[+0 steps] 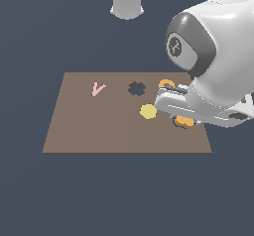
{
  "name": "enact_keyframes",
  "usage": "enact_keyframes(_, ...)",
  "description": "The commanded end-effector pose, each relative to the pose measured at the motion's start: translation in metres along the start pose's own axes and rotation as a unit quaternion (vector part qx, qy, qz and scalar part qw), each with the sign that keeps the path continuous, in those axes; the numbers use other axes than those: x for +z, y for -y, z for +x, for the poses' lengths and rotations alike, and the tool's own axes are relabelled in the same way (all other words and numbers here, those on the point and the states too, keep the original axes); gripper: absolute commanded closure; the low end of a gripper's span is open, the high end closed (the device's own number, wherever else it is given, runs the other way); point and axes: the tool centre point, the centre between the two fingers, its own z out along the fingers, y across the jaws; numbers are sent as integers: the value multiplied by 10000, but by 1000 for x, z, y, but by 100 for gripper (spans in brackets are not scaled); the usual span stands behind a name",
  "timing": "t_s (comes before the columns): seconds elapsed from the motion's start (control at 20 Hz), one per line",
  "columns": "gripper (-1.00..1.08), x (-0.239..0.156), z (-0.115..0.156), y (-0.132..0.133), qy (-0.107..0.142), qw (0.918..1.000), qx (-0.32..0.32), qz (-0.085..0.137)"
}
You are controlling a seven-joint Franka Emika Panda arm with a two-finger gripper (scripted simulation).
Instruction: Insert a designated object into the corresponding slot on a board.
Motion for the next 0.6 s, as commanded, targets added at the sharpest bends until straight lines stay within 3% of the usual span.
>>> enact_keyframes(0.0, 108, 0, 1, 0, 3, 10000, -48, -1)
enact_keyframes(0.35, 108, 10, 1, 1, 4, 10000, -42, -3)
enact_keyframes(0.4, -92, 10, 1, 1, 4, 10000, -42, -3)
enact_keyframes(0.55, -92, 10, 1, 1, 4, 10000, -42, -3)
